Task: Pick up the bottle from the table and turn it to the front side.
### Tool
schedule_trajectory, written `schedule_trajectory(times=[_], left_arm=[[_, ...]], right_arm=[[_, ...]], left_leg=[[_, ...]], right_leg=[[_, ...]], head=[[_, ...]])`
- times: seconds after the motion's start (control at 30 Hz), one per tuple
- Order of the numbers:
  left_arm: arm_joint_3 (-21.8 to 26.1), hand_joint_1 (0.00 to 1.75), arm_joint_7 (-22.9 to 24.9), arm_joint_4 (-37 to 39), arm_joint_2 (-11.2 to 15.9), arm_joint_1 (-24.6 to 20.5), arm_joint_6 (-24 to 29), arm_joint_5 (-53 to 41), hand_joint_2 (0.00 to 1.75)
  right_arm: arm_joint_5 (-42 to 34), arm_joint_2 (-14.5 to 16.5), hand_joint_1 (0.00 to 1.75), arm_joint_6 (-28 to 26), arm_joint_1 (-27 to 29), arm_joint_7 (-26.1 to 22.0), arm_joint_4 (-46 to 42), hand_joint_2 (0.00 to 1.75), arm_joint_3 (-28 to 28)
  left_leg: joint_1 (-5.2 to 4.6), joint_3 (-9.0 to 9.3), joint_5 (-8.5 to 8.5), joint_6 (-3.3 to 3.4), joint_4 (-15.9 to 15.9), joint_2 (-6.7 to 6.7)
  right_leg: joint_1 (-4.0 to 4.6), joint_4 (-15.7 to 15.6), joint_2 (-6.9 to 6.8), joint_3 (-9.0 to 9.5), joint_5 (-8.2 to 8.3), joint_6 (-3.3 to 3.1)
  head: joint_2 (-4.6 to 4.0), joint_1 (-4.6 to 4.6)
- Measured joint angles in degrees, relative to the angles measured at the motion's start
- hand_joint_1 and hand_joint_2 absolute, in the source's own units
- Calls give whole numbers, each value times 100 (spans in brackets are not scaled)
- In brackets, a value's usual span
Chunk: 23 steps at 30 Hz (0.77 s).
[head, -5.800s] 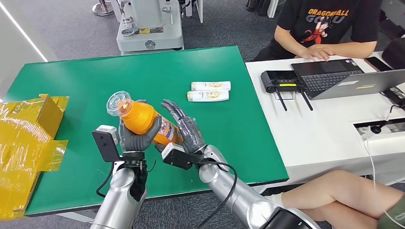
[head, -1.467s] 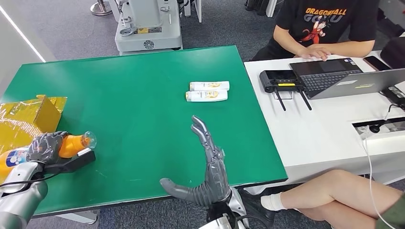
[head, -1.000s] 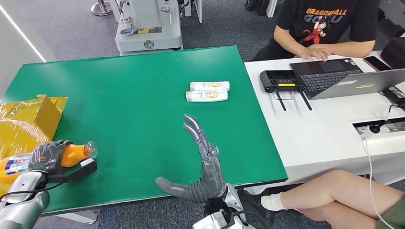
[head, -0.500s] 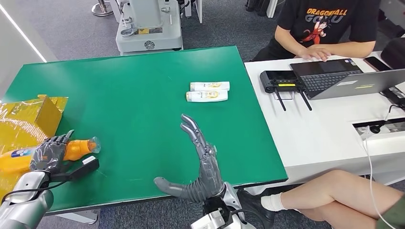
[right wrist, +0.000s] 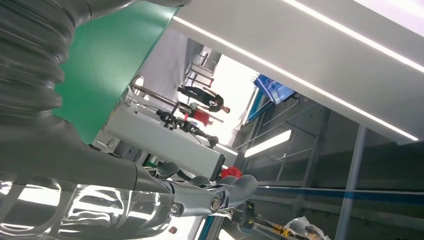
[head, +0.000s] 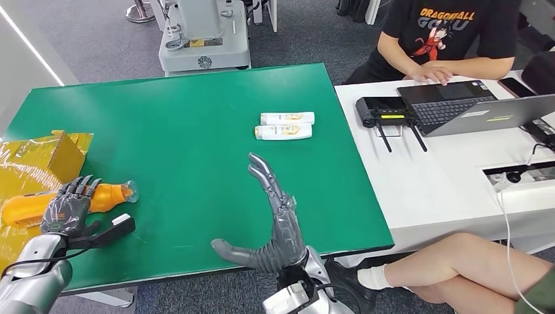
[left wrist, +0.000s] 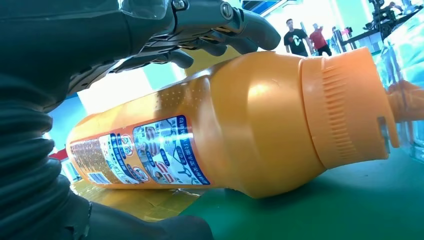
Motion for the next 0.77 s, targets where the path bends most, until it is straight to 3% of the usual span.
schedule_trajectory(times=[0.2, 0.3, 0.4, 0.47, 0.63, 0.77], left_arm=[[226, 0, -262, -25, -10, 138, 434, 115, 175], [642, 0, -847, -500, -110, 413, 593, 116, 175], [1467, 0, -1835, -1739, -485, 891, 657, 648, 175], [1769, 0, -2071, -2812, -788, 1207, 684, 1466, 175], [1734, 0, -2144, -5451, -1533, 1811, 705, 3706, 175], [1316, 0, -2154, -6524, -1818, 2084, 701, 5105, 175]], right_arm=[[-71, 1, 0, -45, -17, -15, 22, 175, 22], [-87, 1, 0, -84, -19, -10, 26, 175, 41], [-88, 3, 0, -96, -20, 5, 25, 175, 46], [-87, 7, 0, -97, -16, 12, 23, 175, 46], [-94, 9, 0, -133, 35, 10, 18, 175, 48], [-115, 9, 0, -205, 106, -24, 8, 175, 52]], left_leg=[[0, 0, -2, -3, 0, 1], [0, 1, -3, -4, 1, 3], [-1, -2, -4, -4, 2, 3], [-2, -3, -8, -6, 3, 10], [-4, -3, -17, -1, 5, 6], [-4, -2, -19, 1, 5, 7]], right_leg=[[0, -1, 1, -2, -1, -2], [-2, -3, 3, -7, -2, -2], [-3, -4, 3, -8, -1, -2], [-4, -6, 10, -9, 0, -1], [-6, -12, 5, -4, -2, 4], [-5, -14, 5, -3, -5, 6]], head=[[0, 1], [0, 0], [0, 2], [0, 3], [0, 3], [0, 1]])
